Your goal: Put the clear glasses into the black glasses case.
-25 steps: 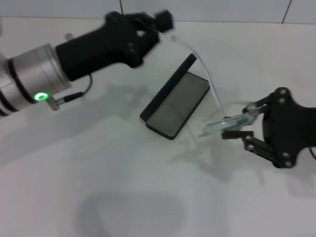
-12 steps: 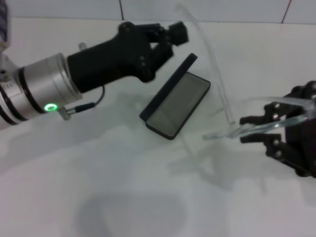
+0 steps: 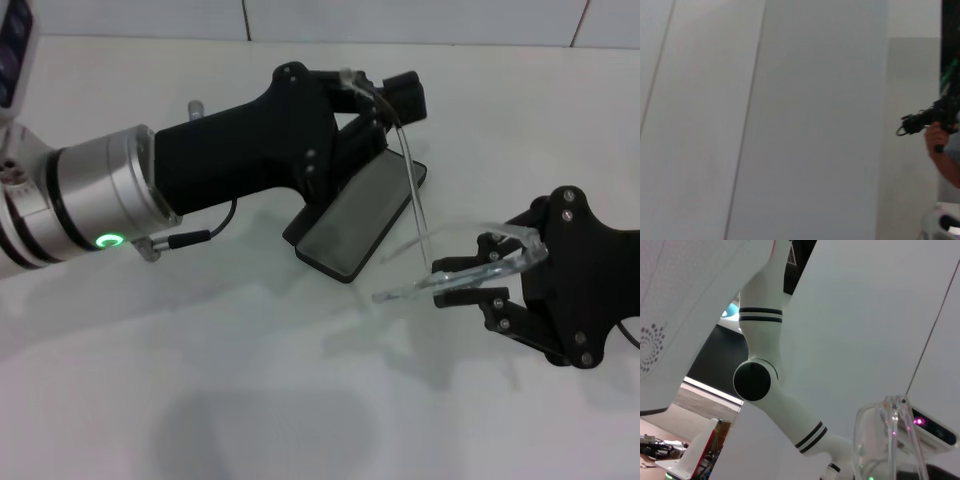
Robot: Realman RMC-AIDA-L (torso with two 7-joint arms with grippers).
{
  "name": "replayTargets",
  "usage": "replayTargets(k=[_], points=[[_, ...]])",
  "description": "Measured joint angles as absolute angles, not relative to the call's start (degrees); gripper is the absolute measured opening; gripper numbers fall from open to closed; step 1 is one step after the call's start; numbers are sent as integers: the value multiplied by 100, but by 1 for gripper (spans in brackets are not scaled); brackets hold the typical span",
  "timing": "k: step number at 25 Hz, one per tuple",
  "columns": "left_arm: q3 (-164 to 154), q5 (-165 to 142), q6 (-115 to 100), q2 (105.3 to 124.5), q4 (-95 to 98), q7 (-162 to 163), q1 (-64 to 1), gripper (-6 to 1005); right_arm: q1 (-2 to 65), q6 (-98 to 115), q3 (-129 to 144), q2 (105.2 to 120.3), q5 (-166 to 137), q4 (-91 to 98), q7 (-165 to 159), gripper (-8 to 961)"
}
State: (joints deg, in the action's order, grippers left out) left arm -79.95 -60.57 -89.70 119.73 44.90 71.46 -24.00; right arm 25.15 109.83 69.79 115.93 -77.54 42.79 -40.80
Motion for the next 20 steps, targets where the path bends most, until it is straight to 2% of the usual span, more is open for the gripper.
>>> replayTargets(k=[20], points=[[-8525, -6082, -9317, 11980, 4914, 7099, -2343, 57, 2523, 10670, 6987, 11599, -7717, 4209, -4078, 95]])
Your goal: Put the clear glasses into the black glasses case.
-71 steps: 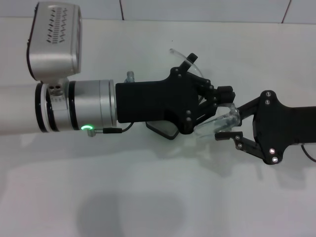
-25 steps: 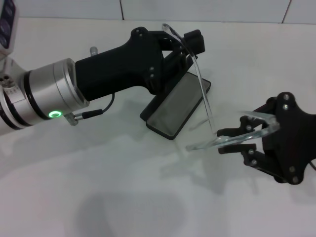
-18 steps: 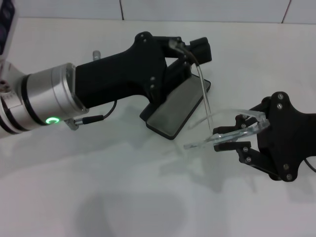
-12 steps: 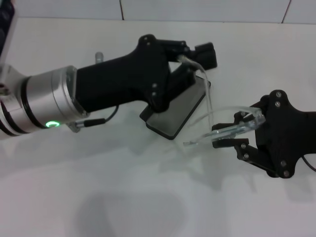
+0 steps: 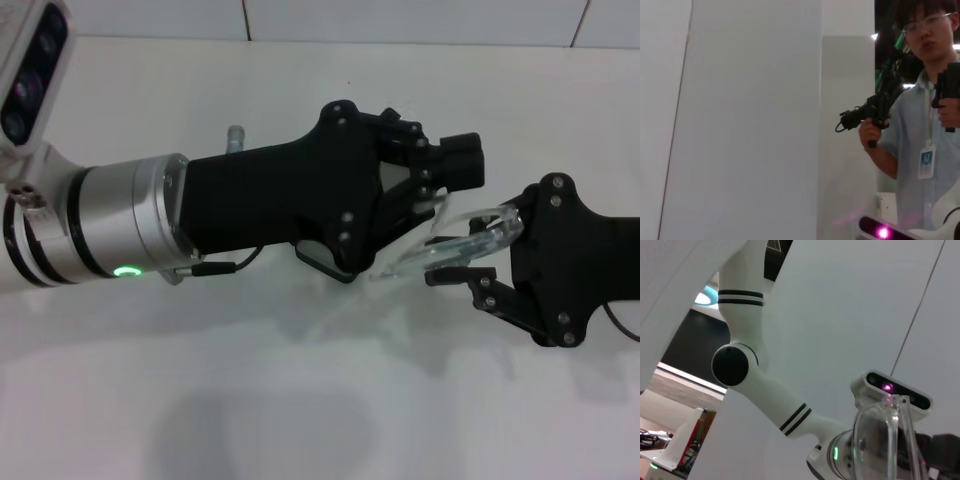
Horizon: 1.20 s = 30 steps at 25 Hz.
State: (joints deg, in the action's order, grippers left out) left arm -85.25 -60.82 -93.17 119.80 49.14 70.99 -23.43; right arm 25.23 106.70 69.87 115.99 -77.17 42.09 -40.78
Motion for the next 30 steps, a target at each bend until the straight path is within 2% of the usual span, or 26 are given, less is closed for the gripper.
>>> replayTargets(k=[30], points=[[-8326, -6040, -9455, 11976, 4937, 7092, -2274, 56, 2534, 10489, 6980, 11601, -7713, 4201, -4081, 98]])
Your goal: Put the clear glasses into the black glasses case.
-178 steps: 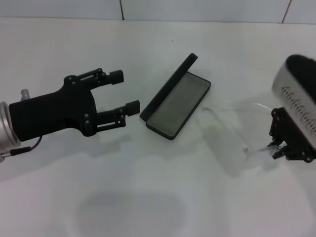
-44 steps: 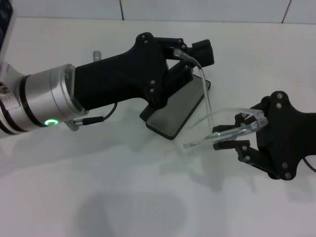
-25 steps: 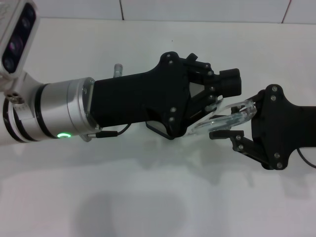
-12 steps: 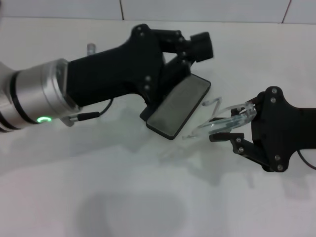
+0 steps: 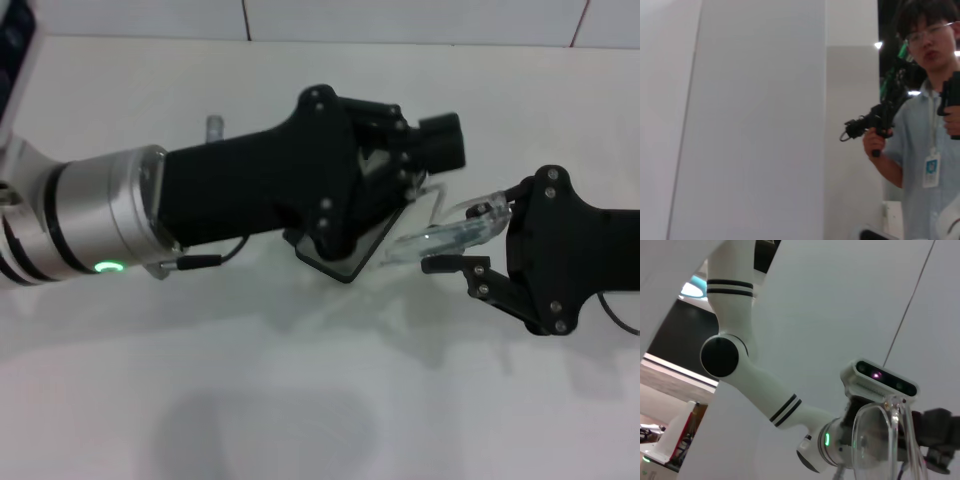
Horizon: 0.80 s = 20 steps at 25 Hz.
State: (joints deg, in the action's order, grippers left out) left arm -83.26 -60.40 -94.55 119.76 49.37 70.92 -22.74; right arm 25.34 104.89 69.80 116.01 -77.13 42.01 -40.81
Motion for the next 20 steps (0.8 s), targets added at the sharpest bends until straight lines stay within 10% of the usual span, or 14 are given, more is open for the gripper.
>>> replayTargets(k=[20], points=[[-7751, -6097, -9466, 11932, 4972, 7084, -2040, 56, 2510, 10397, 6929, 11524, -7748, 4360, -4174, 103]])
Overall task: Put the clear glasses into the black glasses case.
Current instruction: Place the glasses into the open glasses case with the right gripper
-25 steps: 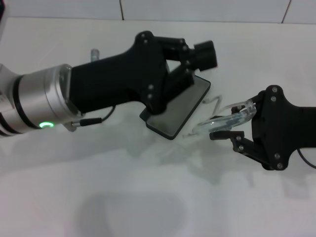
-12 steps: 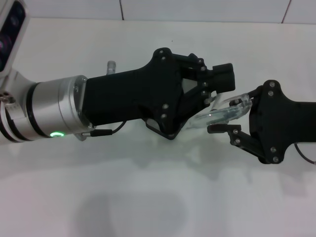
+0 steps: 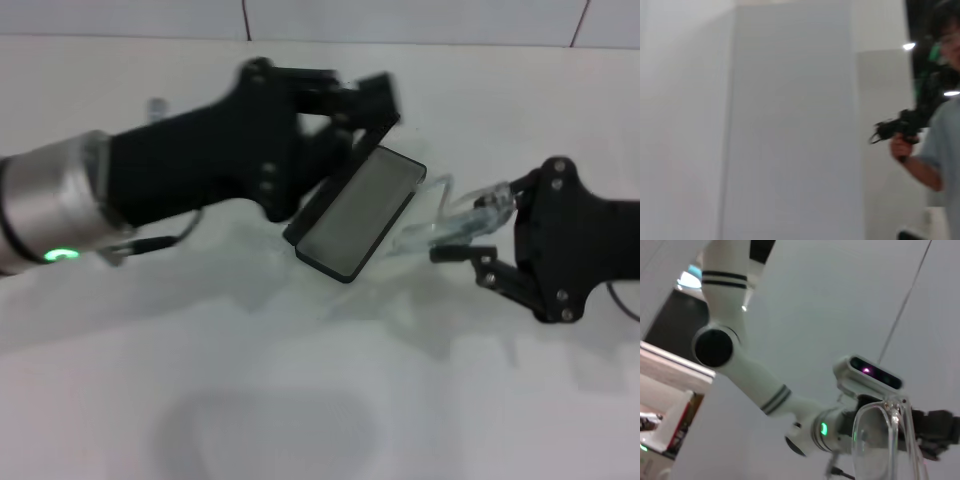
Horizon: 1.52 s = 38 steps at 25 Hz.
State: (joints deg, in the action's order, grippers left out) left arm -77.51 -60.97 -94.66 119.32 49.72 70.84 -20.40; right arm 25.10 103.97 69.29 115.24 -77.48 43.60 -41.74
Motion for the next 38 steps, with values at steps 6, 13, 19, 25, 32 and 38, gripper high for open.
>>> replayTargets(k=[6, 13, 19, 25, 32, 38], points=[[-7050, -6775, -9466, 11928, 5210, 7327, -1423, 57, 2551, 9630, 6859, 11273, -8407, 5292, -5231, 104], [-6976, -6917, -9585, 11929, 5240, 7357, -911, 57, 3422, 9513, 6601, 11155, -11038, 7076, -6774, 105], [-7029, -7097, -9782, 11948, 5220, 7360, -837, 57, 4501, 10070, 6643, 11473, -13198, 7944, -7022, 107], [-7097, -7158, -9837, 11963, 5243, 7363, -842, 57, 5478, 10237, 7343, 11536, -14358, 7526, -6969, 108], [-7085, -7154, -9846, 11962, 5250, 7365, -866, 57, 5958, 9405, 8192, 11587, -14720, 6676, -6660, 110], [-7062, -7133, -9845, 11953, 5245, 7365, -912, 56, 5907, 8686, 8598, 11616, -14574, 6347, -6315, 111]])
